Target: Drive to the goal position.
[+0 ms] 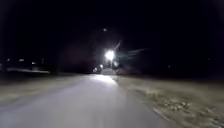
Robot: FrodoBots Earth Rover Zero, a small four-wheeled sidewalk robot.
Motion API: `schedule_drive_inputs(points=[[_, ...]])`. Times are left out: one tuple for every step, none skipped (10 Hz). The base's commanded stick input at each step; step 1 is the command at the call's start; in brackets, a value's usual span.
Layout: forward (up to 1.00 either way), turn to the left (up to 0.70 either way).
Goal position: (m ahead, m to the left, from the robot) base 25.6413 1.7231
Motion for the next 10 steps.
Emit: schedule_drive_inputs(points=[[0.85,0.03],[0.85,0.03],[0.85,0.03],[0.85,0.03],[0.85,0.03],[0.85,0.03],[0.85,0.07],[0.85,0.11],[0.85,0.15],[0.85,0.16]])
